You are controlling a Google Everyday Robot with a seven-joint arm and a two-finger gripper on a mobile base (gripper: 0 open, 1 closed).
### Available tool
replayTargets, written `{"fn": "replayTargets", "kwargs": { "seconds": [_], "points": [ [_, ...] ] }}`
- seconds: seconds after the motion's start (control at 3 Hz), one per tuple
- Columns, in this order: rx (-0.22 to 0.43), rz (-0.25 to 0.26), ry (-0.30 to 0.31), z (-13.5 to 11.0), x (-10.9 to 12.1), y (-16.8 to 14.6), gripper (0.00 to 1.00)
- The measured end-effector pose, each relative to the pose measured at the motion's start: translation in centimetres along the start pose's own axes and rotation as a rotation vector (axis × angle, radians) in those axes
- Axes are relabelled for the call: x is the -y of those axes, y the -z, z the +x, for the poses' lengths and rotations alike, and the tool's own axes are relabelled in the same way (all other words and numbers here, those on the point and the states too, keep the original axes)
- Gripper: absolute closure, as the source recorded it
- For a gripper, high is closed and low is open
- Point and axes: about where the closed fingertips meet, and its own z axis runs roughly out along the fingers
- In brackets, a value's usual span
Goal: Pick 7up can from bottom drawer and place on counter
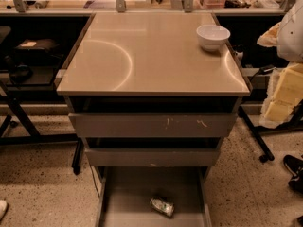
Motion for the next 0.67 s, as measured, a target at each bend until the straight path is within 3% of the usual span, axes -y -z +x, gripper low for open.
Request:
{"fn": "replayTargets", "kwargs": {
  "seconds": [0.67],
  "points": [
    [0.024,-0.024,-0.006,0.5,-1.3,-1.7,0.00]
  ]
}}
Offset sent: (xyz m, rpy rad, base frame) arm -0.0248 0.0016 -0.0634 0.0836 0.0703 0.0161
